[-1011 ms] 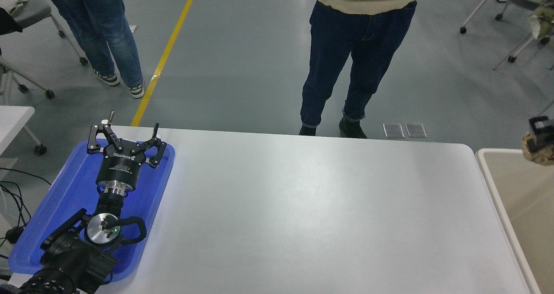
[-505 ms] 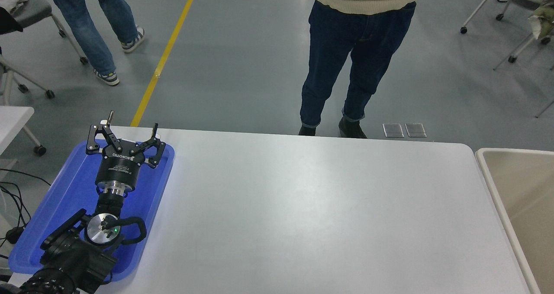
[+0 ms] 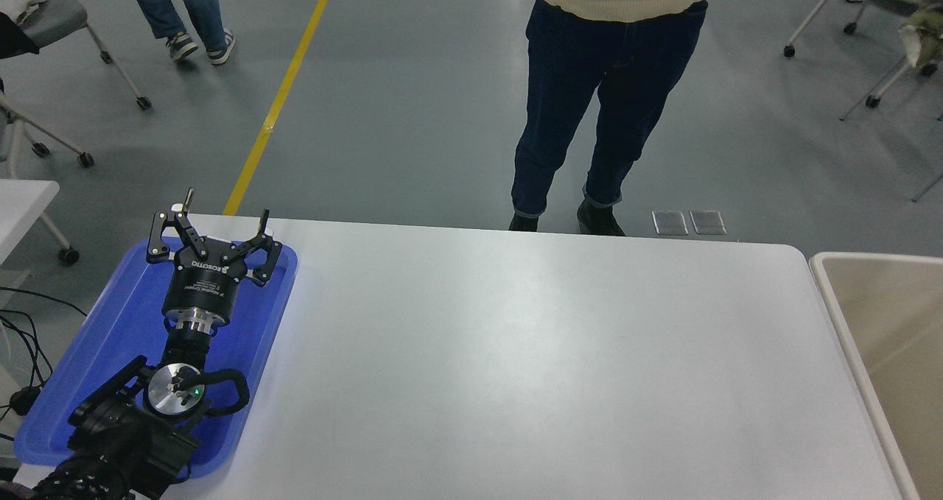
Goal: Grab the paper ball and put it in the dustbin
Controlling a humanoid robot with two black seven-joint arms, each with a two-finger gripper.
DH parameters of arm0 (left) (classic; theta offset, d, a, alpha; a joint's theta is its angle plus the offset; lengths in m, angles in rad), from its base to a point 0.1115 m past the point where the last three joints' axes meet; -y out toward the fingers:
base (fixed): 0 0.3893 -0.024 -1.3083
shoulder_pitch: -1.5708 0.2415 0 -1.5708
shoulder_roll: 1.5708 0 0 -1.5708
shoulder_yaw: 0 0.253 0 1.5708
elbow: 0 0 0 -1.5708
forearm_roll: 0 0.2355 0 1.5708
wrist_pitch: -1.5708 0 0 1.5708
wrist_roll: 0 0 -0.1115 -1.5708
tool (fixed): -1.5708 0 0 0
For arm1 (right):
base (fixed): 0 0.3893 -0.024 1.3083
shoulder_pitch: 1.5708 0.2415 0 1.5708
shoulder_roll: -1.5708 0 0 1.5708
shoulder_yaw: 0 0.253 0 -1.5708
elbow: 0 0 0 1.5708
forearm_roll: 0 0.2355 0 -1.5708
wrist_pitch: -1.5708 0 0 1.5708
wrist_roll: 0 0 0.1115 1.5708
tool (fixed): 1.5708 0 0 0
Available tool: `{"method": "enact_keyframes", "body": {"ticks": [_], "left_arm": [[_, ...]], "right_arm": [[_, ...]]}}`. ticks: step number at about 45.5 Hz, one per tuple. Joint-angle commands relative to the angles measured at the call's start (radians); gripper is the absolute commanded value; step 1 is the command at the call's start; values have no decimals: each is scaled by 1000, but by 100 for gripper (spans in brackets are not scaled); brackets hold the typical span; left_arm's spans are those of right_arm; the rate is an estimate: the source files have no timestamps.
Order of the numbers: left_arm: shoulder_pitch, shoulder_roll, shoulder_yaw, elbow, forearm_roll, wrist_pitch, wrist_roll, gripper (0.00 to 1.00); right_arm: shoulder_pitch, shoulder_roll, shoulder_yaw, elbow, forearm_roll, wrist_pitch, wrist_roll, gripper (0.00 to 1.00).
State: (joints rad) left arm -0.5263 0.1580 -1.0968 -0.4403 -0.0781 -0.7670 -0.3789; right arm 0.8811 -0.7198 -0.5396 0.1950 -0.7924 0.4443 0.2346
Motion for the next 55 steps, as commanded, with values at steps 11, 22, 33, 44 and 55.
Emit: {"method": "enact_keyframes", "body": {"ticks": [11,22,33,44,55], "left_arm": [[0,0,0,0,0,0,-2,100],[-1,0,0,0,0,2,-3,100],[0,0,0,0,0,0,-3,100],[0,0,0,0,0,0,-3,100],[0,0,0,0,0,2,-2,100]], "right_arm": [[-238,210,41,-74,99,-282,-78,11],[-254,214,44,-69,104,-303,-78,19],[-272,214,67,-62,113,-325,-77,77],[-260,212,66,-59,180,-328,-67,100],[-159,197,89,27,312,-329,-64,100]]}}
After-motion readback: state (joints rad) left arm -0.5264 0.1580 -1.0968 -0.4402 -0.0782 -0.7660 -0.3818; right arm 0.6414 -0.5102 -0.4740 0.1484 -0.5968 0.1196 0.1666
